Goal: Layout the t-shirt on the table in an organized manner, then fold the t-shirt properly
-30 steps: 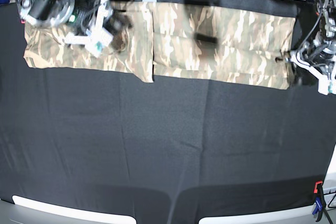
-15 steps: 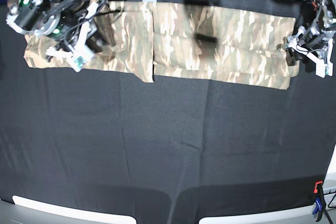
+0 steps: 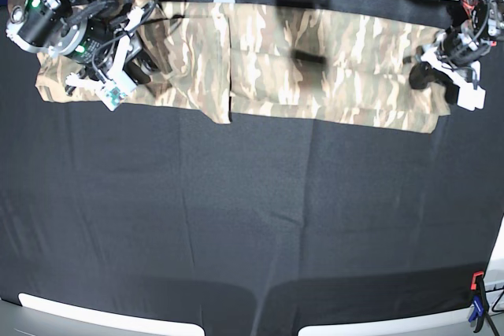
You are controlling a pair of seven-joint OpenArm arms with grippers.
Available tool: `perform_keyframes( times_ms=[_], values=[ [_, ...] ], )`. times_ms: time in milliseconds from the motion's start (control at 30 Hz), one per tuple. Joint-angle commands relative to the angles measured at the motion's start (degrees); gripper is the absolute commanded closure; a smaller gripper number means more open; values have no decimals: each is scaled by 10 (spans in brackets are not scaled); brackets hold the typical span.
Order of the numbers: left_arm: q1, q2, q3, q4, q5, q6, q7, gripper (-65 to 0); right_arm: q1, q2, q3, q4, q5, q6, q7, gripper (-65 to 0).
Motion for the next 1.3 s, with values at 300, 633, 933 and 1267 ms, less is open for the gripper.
perform_keyframes(
  times_ms=[300, 633, 933, 1267],
  values=[
    [-48, -26, -1, 9, 199, 183, -77, 0, 2, 6, 54, 9, -73, -3, 51, -115],
    [-14, -42, -1, 157, 108, 186, 27, 0, 2, 6, 154, -18, -71, -7, 71, -115],
    [73, 61, 56, 360, -10, 185, 35, 0, 2, 5, 154, -104, -33, -7, 86, -115],
    [72, 67, 285, 360, 78, 265, -10, 0, 2, 5, 154, -106, -21, -7, 86, -115]
  ],
)
